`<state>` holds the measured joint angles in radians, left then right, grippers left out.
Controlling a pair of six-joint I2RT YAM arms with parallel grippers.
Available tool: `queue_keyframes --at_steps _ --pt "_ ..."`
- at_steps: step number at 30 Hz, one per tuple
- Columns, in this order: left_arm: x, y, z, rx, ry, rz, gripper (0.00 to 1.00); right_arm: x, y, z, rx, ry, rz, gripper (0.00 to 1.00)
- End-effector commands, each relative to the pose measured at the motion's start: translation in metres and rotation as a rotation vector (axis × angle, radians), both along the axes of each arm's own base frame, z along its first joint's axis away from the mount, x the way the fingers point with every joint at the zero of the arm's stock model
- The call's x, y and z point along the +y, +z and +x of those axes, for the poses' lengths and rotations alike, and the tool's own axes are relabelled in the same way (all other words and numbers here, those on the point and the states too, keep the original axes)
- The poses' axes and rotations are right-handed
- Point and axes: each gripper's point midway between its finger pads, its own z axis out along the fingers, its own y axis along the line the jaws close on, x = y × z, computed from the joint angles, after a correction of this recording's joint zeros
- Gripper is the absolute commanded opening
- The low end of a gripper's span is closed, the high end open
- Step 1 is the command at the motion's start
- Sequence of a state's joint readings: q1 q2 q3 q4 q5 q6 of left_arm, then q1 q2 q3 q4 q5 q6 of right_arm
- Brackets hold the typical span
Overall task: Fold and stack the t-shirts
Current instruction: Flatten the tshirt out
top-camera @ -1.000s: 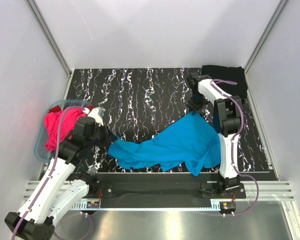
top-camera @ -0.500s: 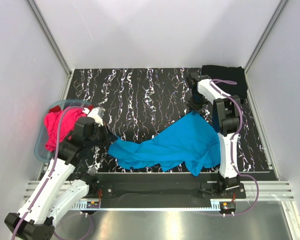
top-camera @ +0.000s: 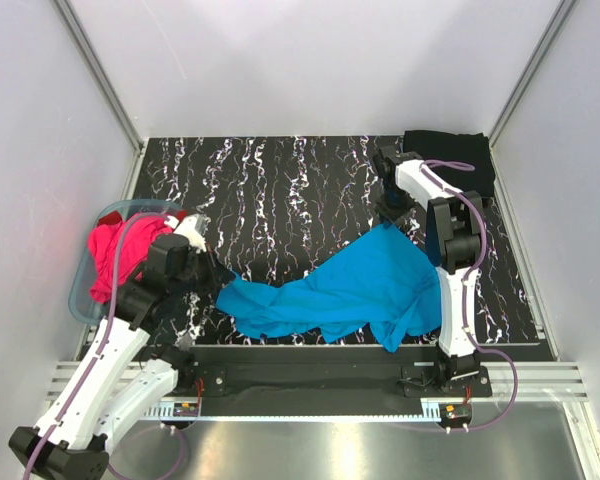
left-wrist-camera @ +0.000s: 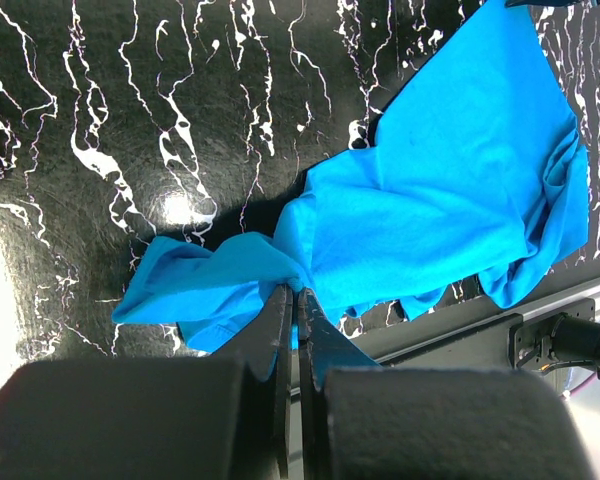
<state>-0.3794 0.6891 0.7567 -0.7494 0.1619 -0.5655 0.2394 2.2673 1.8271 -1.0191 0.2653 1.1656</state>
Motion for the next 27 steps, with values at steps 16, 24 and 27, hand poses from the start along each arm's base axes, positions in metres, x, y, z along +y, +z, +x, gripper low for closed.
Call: queue_keyframes --at_steps 16,24,27 --pt "-0.002 0.161 0.061 -0.306 0.113 -0.067 0.00 -0.038 0.246 0.002 -0.498 0.300 -0.025 0.00" --pt "0.008 0.305 0.053 -0.535 0.171 -0.191 0.00 -0.073 0.422 -0.104 -0.945 0.313 -0.122 0.00" --pt "0.011 0.333 0.021 -0.599 0.144 -0.273 0.00 -0.082 0.459 -0.156 -1.078 0.290 -0.136 0.00"
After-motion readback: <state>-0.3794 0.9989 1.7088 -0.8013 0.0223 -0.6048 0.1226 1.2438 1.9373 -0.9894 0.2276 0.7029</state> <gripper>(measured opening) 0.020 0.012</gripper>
